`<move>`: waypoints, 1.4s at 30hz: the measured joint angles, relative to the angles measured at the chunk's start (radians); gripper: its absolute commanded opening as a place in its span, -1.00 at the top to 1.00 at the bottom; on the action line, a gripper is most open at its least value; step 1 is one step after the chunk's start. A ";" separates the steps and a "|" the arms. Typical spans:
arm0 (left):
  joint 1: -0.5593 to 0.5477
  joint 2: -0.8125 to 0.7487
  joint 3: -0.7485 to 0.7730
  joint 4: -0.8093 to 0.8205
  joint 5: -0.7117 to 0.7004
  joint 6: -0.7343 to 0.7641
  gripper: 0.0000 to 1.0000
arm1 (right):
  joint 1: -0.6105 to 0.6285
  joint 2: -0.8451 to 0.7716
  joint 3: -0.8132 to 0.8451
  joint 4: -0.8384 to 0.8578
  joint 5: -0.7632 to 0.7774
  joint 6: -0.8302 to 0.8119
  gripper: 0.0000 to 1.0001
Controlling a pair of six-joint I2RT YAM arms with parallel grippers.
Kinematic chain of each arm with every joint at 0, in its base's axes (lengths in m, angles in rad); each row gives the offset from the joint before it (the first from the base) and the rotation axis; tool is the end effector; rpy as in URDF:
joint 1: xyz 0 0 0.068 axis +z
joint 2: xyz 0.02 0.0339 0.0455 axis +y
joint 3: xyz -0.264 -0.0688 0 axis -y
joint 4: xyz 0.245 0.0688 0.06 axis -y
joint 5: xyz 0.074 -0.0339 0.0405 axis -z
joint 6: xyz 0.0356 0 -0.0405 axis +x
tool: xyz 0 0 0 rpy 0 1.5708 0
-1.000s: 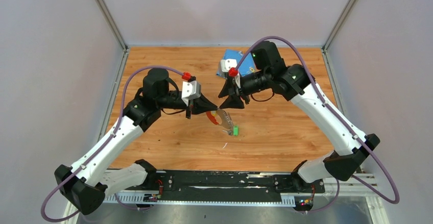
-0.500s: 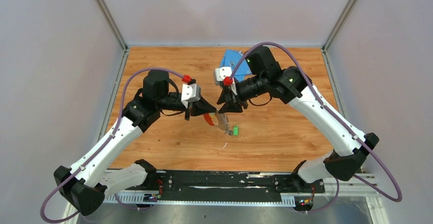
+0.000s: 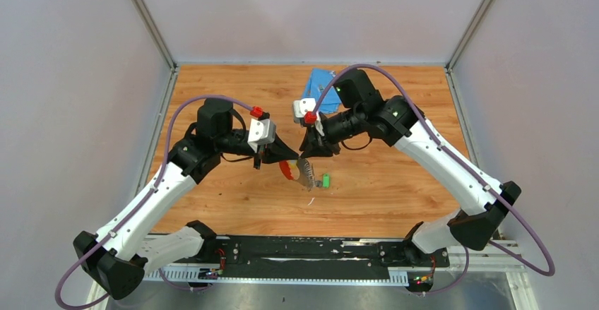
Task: Put the keys on the keyring
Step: Adjust the key on the keyring.
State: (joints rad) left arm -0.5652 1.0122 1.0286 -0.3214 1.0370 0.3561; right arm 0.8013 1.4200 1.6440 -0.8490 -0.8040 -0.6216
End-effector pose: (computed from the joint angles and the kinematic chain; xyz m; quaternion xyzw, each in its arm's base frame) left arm 0.1626 -0.1394 0.3737 0.5739 0.4970 -0.4510 0.4692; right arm 0.1805 0.2232 0.4297 -0.6699 0.5042 0.3845 0.3862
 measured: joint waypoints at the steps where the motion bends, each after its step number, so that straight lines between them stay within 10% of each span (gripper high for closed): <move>1: 0.000 0.000 0.000 0.000 0.000 0.000 1.00 | 0.002 0.000 -0.002 0.000 -0.001 0.000 0.77; 4: 0.000 0.000 0.000 -0.001 -0.005 0.000 1.00 | 0.003 -0.001 -0.003 -0.003 -0.005 0.001 0.99; 9: 0.001 -0.002 0.002 -0.002 -0.011 0.009 0.05 | 0.004 -0.011 -0.011 0.008 0.011 0.010 0.99; 12: 0.000 -0.017 0.003 -0.026 -0.028 0.039 -0.08 | 0.004 -0.035 -0.045 0.046 0.032 0.029 0.99; 28: 0.000 -0.172 -0.140 0.135 -0.216 0.048 0.05 | 0.004 -0.220 -0.344 0.468 -0.039 0.319 0.99; 42: -0.022 -0.264 -0.207 0.196 -0.204 0.174 0.63 | -0.001 -0.226 -0.387 0.645 -0.087 0.480 0.99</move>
State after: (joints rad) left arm -0.5869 0.7486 0.8219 -0.1249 0.8333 0.5301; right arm 0.8005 1.1942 1.2572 -0.2035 -0.8906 -0.1417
